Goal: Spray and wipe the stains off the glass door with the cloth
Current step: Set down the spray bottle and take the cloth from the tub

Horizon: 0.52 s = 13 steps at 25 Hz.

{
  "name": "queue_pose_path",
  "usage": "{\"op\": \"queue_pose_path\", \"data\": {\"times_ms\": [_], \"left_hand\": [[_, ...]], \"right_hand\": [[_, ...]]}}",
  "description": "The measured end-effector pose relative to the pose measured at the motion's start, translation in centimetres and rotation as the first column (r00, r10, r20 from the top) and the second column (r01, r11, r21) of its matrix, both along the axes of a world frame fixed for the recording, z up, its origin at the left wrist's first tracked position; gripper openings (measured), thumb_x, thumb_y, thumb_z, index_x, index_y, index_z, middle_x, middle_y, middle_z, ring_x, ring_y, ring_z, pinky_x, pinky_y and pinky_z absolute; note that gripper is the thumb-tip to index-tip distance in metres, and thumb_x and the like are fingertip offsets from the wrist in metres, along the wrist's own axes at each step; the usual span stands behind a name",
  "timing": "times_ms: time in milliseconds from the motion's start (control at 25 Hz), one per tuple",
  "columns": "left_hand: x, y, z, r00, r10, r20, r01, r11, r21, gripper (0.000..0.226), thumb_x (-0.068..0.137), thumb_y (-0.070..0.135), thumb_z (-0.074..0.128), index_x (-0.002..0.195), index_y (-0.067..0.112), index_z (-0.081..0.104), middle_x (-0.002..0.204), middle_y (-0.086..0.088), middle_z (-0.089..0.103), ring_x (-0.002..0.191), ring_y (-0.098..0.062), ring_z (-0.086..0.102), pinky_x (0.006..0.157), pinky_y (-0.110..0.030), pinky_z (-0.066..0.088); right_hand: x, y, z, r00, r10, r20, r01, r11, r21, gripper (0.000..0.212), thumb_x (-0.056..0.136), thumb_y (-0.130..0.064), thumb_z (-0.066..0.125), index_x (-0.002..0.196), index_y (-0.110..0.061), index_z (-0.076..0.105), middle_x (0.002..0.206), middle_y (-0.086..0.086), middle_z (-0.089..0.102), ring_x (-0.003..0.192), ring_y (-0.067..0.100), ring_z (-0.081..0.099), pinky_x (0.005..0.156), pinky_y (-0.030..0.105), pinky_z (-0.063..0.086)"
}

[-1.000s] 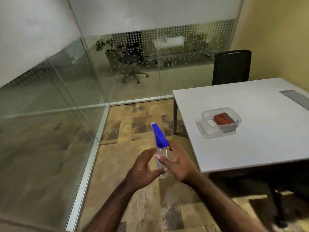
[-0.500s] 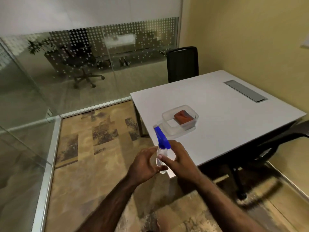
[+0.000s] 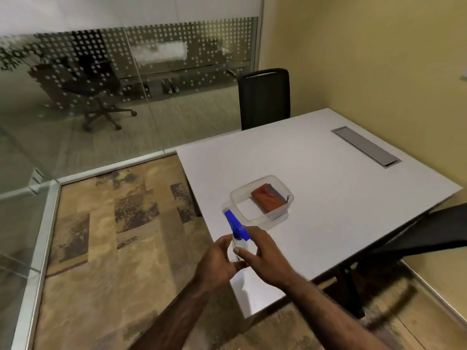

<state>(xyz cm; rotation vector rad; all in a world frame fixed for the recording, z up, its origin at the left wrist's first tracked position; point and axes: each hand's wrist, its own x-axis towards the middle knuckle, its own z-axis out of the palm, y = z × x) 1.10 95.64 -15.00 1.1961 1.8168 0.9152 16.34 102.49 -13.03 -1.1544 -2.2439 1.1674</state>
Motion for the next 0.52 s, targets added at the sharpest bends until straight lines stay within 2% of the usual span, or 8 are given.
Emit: {"op": "queue_pose_path", "data": {"times_ms": [40,80,160,200,360,440,520], "left_hand": [[-0.2,0.9,-0.7,0.999,0.018,-0.051,-0.018,1.0,-0.014,0.03,0.1,0.02,0.075,0.127,0.021,0.062,0.129,0.0,0.068,0.123,-0.017,0.066,0.08,-0.016,0.061],[-0.5,1.8,-1.1,0.997,0.061,-0.042,-0.062,0.998,-0.009,0.026,0.099,0.024,0.075,0.123,0.025,0.063,0.131,-0.001,0.069,0.127,-0.022,0.066,0.089,-0.028,0.063],[-0.7,3.5,-1.9,0.994,0.071,-0.082,-0.075,0.996,-0.043,0.017,0.103,0.022,0.069,0.118,0.028,0.064,0.132,-0.003,0.069,0.132,-0.026,0.063,0.108,-0.049,0.058],[-0.7,4.3,-2.4,0.994,0.067,-0.091,-0.073,0.995,-0.07,0.018,0.105,0.02,0.066,0.122,0.026,0.064,0.136,-0.004,0.067,0.137,-0.029,0.06,0.112,-0.054,0.054],[-0.1,6.3,-2.4,0.99,0.121,-0.076,-0.134,0.967,-0.216,0.066,0.097,0.029,0.08,0.153,0.016,0.049,0.146,0.002,0.06,0.142,-0.022,0.056,0.115,-0.038,0.051],[0.1,6.8,-2.5,0.988,0.094,-0.126,-0.125,0.956,-0.264,0.073,0.098,0.034,0.078,0.159,0.015,0.042,0.156,0.001,0.055,0.148,-0.022,0.052,0.117,-0.034,0.046],[0.2,7.1,-2.7,0.985,0.075,-0.156,-0.119,0.948,-0.295,0.077,0.097,0.036,0.078,0.16,0.015,0.04,0.161,0.0,0.051,0.15,-0.022,0.049,0.119,-0.033,0.044]], "right_hand": [[-0.4,1.1,-0.5,1.0,0.007,0.01,-0.007,1.0,-0.012,0.07,0.098,-0.073,0.05,0.155,-0.034,0.052,0.16,-0.01,0.056,0.143,0.016,0.052,0.125,0.052,0.042],[-0.8,2.0,-0.9,1.0,0.017,0.024,-0.017,0.999,-0.029,0.067,0.1,-0.07,0.052,0.155,-0.033,0.052,0.159,-0.009,0.056,0.143,0.016,0.053,0.124,0.052,0.042],[-1.3,4.0,-1.8,0.998,0.039,0.051,-0.036,0.997,-0.063,0.054,0.106,-0.054,0.059,0.155,-0.03,0.052,0.158,-0.007,0.057,0.14,0.016,0.054,0.124,0.049,0.044],[-1.5,4.9,-2.3,0.998,0.046,0.05,-0.042,0.997,-0.071,0.05,0.108,-0.048,0.061,0.153,-0.03,0.052,0.158,-0.007,0.057,0.139,0.015,0.054,0.123,0.048,0.044],[-2.0,7.0,-3.4,0.997,0.064,0.054,-0.058,0.992,-0.109,0.042,0.109,-0.04,0.063,0.149,-0.039,0.05,0.156,-0.009,0.057,0.133,0.01,0.054,0.122,0.044,0.046],[-1.9,7.4,-3.9,0.997,0.07,0.044,-0.065,0.992,-0.11,0.041,0.109,-0.04,0.064,0.146,-0.043,0.049,0.154,-0.011,0.058,0.133,0.009,0.055,0.12,0.043,0.047],[-1.9,7.7,-4.3,0.996,0.074,0.042,-0.068,0.99,-0.12,0.043,0.108,-0.04,0.065,0.149,-0.039,0.05,0.155,-0.01,0.058,0.134,0.011,0.056,0.12,0.043,0.048]]}}
